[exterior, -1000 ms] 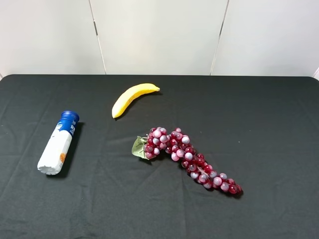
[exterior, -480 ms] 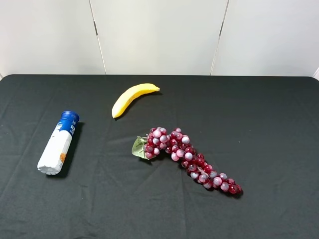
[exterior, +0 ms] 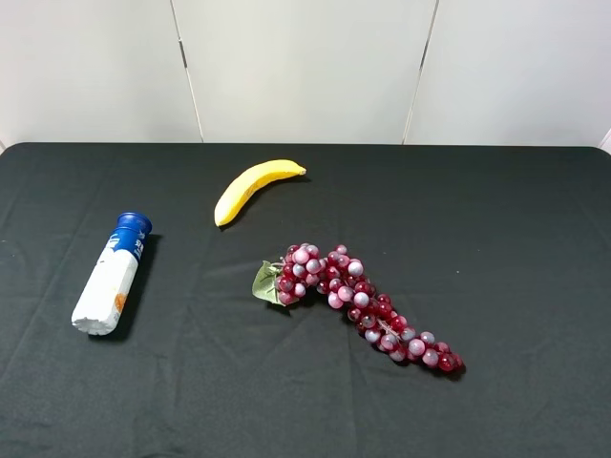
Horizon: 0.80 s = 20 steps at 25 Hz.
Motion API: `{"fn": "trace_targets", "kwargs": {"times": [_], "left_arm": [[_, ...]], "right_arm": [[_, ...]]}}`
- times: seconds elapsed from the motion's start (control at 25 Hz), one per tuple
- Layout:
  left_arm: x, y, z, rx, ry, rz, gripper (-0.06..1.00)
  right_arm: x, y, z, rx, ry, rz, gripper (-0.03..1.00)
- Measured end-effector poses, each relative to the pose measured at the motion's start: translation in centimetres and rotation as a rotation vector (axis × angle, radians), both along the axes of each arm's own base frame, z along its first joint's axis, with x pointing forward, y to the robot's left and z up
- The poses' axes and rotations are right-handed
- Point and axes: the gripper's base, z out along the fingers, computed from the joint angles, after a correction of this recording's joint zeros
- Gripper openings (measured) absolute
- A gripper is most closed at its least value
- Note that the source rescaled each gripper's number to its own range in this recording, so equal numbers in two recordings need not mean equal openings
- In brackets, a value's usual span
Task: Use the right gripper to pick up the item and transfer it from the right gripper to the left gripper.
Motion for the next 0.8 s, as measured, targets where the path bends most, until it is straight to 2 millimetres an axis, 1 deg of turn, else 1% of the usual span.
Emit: {"fn": "trace_targets", "kwargs": {"times": [0.12, 0.48, 0.8], "left_arm": [[0.04, -0.05, 0.00, 0.000, 0.000, 0.049, 1.00], [0.07, -0.06, 0.02, 0.000, -0.003, 0.055, 1.00], [0.07, -0.06, 0.02, 0.000, -0.003, 0.055, 1.00]], "right_arm": [[0.00, 0.00, 0.00, 0.000, 0.000, 0.000, 1.00], [0.00, 0.00, 0.00, 0.000, 0.000, -0.002, 1.00], [0.01, 0.04, 0.00, 0.000, 0.000, -0.118, 1.00]]}}
